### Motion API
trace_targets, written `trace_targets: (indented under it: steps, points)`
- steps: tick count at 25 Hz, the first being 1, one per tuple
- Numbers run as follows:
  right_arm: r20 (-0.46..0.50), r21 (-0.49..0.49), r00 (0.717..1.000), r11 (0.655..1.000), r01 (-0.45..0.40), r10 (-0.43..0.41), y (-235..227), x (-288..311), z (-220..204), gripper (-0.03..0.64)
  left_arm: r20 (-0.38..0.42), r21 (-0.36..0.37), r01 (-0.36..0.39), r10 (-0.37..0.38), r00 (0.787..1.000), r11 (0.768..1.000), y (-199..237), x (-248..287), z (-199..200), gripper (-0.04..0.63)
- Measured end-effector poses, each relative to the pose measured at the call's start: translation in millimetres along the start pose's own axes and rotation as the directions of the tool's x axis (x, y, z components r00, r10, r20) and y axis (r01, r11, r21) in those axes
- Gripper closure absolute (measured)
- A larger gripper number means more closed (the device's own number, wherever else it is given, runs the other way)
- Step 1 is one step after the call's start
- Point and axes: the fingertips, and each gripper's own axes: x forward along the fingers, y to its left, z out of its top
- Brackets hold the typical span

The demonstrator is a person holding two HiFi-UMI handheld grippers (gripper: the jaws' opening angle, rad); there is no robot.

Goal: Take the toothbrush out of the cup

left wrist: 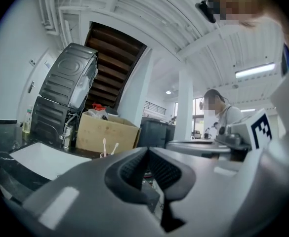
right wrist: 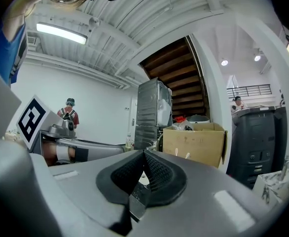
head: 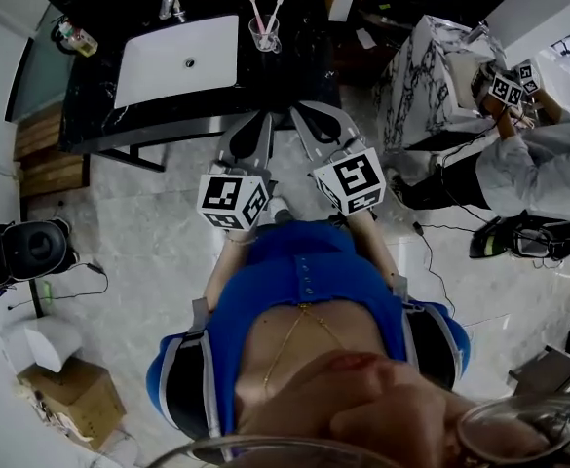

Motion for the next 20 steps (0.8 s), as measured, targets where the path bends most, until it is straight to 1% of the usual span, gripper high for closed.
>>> trace_targets:
  steps: [5, 9, 13, 16, 20]
  points:
    - [0.009, 0.003, 1.000, 1.000, 0.009, -0.009, 5.5, 21.7, 0.3, 0.615, 0.007, 0.051, 0.019, -0.019, 1.000, 0.999, 23.8, -0.8, 6.5, 0.594]
    - [0.013, 0.017, 1.000, 1.000, -0.003, 0.003, 12.8, 34.4, 0.0, 0.615, 0.009, 0.030, 0.022, -0.022, 1.000, 0.999, 40.0, -2.8, 6.4, 0.594]
    - [0.004, 0.014, 1.000, 1.000, -0.013, 0.013, 12.2, 45.1, -1.0, 0.614, 0.010, 0.042, -0.011, 0.010, 1.000, 0.999, 50.4, -3.2, 6.1, 0.594]
    - [-0.009, 0.016, 1.000, 1.000, -0.013, 0.014, 8.1, 55.5, -3.7, 0.615, 0.005, 0.027, -0.026, 0.026, 1.000, 0.999, 58.2, -0.8, 3.9, 0.594]
    - [-0.001, 0.025, 0.999, 0.999, -0.034, 0.034, 2.7, 76.0, -3.1, 0.615, 0.002, 0.013, -0.052, 0.052, 0.999, 0.999, 74.3, 6.3, 2.2, 0.594]
